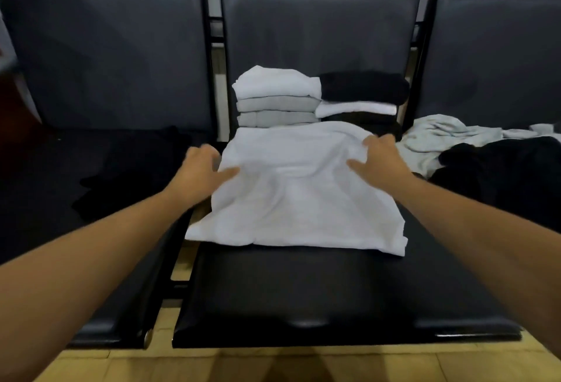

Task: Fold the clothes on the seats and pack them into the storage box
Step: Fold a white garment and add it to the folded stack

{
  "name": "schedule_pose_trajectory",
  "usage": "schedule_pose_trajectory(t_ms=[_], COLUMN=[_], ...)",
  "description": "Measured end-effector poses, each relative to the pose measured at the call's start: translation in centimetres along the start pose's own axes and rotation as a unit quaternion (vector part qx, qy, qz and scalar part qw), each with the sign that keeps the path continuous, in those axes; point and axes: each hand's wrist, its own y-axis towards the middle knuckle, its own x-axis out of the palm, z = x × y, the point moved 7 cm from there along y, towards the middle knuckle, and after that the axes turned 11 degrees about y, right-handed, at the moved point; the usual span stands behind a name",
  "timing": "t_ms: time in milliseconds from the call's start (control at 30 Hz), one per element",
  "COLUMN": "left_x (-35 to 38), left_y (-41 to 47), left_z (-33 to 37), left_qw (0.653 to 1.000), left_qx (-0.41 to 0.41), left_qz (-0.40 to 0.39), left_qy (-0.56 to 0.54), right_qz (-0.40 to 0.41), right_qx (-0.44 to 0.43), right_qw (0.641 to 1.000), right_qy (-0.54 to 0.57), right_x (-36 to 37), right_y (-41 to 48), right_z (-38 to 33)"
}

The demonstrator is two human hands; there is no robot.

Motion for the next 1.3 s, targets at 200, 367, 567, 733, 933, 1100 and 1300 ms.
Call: schedule_pose_trajectory(t_ms=[200,367,567,733,933,1100,1300], left_x=[3.5,3.6,4.0,-2.0,-9.6,-15.0,-19.9], left_y=[-8.1,-9.6,-9.0,-7.7,-7.2,-7.9,-8.0], left_z=[2.5,0.9,0.4,1.5,1.9,5.5,7.1], left_qw=[0.937,0.900,0.899,0.978,0.980,0.956,0.867], left_qx=[0.254,0.347,0.318,0.157,0.047,0.107,0.077], left_qz=[-0.165,-0.062,0.014,0.104,0.153,0.107,0.035], left_qy=[0.173,0.258,0.303,0.094,-0.115,-0.251,-0.492], right_qz=[-0.192,-0.214,-0.130,0.015,0.107,0.069,0.029], right_qx=[-0.209,-0.251,-0.170,-0.038,-0.035,-0.044,-0.037], right_qw=[0.959,0.933,0.962,0.997,0.913,0.834,0.747], right_qy=[-0.026,-0.145,-0.168,0.062,0.392,0.545,0.663], right_x=[4.0,4.1,2.6,-2.0,-10.2,-14.7,-19.3], right_y=[-11.0,-12.9,-12.2,-9.4,-9.1,-9.1,-8.1], right_z=[-2.8,-1.3,2.0,3.6,0.7,-2.5,-4.2])
